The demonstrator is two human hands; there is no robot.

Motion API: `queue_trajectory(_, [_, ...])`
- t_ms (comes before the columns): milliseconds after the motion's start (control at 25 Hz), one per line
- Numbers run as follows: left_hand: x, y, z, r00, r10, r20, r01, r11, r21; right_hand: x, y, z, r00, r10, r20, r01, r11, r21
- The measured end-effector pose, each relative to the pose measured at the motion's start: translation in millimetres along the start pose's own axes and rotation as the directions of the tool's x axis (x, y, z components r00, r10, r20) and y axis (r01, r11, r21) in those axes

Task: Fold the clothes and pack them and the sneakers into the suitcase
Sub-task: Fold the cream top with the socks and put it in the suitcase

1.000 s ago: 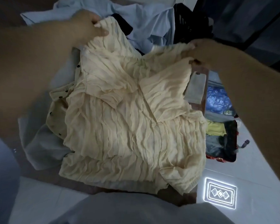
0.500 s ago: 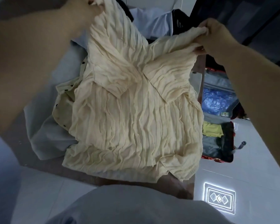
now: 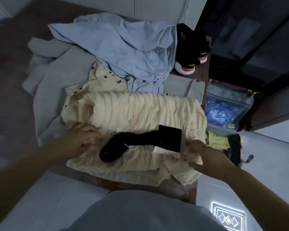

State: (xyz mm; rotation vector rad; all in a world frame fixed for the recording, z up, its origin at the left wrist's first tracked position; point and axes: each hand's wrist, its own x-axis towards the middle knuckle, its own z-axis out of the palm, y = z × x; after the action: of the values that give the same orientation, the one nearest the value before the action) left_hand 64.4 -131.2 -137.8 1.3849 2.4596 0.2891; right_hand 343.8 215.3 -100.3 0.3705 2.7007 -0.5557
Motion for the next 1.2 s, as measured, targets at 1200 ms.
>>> queue_trajectory(1200, [43, 78, -50, 0.900, -0.188, -0.394, 0.257, 0.958, 0.128, -3, -54, 53, 0.956, -0.282, -0.086, 0.278, 0.959, -0.060])
